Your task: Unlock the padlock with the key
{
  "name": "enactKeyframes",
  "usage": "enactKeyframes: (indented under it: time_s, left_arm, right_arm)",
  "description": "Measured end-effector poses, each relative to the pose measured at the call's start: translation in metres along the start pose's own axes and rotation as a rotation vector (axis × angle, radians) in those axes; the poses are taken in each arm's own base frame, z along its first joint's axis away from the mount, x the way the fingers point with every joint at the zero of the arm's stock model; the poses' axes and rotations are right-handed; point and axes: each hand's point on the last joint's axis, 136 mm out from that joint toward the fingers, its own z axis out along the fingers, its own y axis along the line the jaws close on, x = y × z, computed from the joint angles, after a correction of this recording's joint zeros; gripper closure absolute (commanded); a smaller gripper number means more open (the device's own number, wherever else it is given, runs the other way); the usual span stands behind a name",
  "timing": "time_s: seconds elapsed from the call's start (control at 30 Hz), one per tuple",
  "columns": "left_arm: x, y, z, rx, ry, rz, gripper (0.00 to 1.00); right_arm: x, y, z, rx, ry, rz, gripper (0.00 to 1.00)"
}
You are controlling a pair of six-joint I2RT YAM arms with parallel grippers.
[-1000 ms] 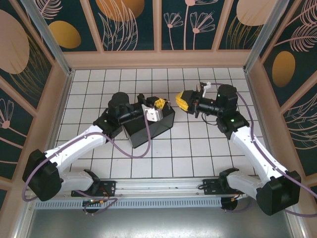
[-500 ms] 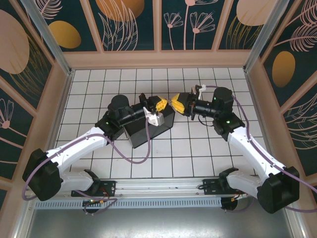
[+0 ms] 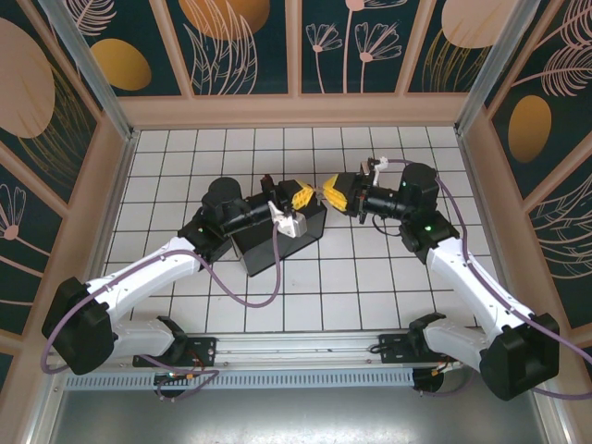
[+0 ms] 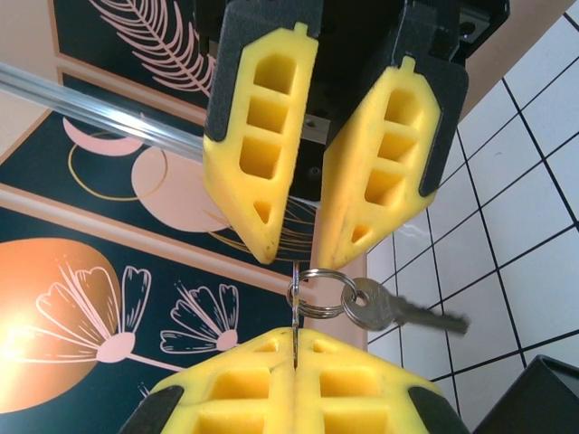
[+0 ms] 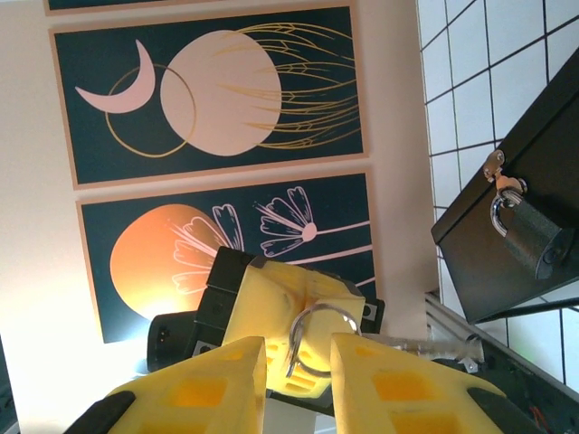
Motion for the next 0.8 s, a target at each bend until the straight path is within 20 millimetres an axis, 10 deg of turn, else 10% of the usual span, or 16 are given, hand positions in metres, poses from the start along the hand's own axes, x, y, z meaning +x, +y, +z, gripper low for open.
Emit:
enactKeyframes:
  time_s: [0.8]
  left_arm:
    - [-0.0045, -0.0058, 0.0045, 0.014, -0.023, 0.020, 1.00]
  right_arm:
    - [0.0066, -0.0004, 0.0024, -0.004, 0.049, -0.009, 0.91]
